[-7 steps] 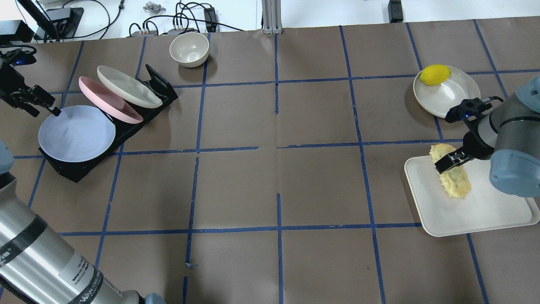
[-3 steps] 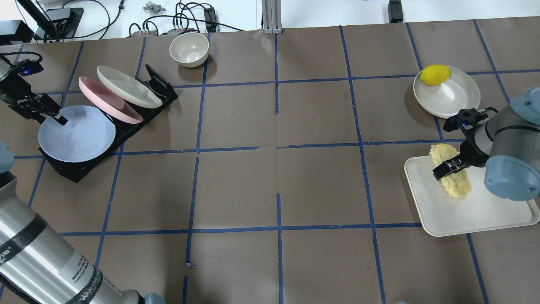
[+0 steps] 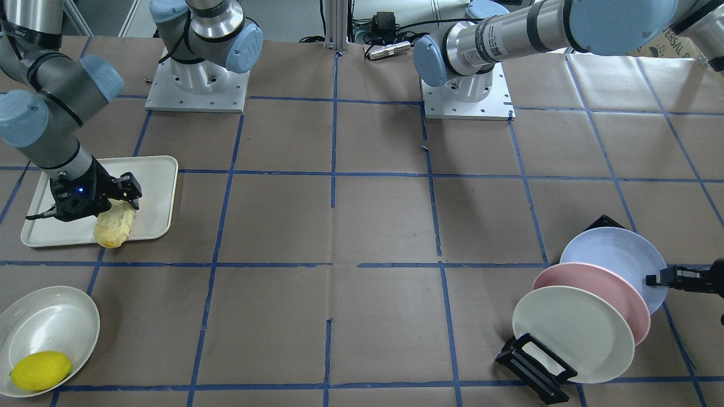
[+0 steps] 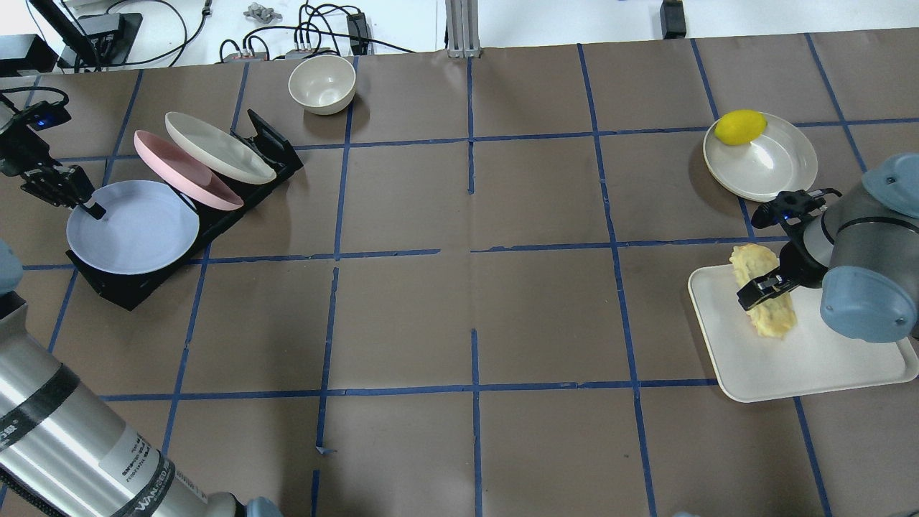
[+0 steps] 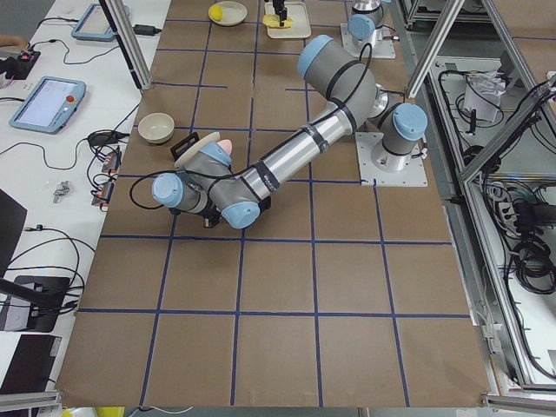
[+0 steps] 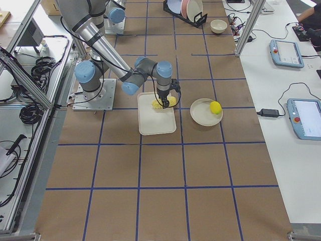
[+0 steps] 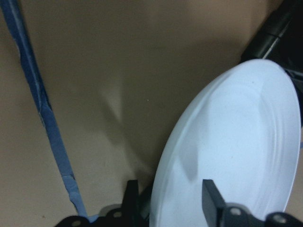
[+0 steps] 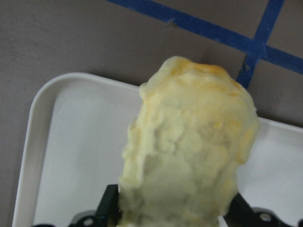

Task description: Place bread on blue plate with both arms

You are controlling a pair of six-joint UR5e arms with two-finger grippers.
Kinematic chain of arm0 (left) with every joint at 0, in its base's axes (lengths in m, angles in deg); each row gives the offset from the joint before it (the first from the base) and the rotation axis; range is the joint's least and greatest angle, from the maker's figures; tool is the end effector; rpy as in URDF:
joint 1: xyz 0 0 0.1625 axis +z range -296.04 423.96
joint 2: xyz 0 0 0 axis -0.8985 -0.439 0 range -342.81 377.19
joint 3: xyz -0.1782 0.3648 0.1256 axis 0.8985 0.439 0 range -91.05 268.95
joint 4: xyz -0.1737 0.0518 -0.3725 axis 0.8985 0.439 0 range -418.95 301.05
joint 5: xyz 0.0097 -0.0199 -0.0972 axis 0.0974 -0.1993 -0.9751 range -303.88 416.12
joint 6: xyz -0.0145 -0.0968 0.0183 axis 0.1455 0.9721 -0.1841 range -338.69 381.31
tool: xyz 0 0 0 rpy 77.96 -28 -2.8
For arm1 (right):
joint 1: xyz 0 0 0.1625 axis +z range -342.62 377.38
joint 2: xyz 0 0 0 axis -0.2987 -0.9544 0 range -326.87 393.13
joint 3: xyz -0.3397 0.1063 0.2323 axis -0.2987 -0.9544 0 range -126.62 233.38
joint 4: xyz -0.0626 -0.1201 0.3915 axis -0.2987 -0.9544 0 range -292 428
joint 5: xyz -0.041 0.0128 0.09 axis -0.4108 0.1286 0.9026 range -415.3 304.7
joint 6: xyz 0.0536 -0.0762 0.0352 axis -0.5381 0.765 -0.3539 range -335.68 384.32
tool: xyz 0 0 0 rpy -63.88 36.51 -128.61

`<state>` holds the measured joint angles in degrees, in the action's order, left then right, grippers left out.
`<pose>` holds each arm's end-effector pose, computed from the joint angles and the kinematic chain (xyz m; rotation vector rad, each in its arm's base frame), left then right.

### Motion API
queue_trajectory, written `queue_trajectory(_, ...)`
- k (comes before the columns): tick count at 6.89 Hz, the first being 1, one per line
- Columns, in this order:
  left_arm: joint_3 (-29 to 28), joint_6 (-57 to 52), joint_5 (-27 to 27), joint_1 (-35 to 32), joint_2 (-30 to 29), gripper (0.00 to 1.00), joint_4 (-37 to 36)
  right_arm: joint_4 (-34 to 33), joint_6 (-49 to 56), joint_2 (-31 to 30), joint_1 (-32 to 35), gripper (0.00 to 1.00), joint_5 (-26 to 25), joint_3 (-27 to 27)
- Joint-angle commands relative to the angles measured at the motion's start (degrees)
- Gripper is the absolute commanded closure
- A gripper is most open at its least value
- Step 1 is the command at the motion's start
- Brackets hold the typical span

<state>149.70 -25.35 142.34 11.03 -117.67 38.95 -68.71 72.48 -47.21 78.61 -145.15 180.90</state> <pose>0.3280 -0.6663 0.2273 -0.2144 -2.7877 -0.3717 -0.0931 -0.4472 0.1934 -0.5280 3.0896 0.0079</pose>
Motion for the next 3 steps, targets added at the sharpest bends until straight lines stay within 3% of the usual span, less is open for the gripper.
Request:
queue_trajectory(1,-0.37,-0.01,0.09,-0.07,1.17,0.90,0.28,4.40,-4.02,-0.70,0.55,0.49,-1.37,-3.31)
queue_trajectory(3,-4.83,-0.10,1.66,0.02,1.71,0.90,2.45,16.85,-5.97,-1.57,1.51,0.54,-1.38,-10.68)
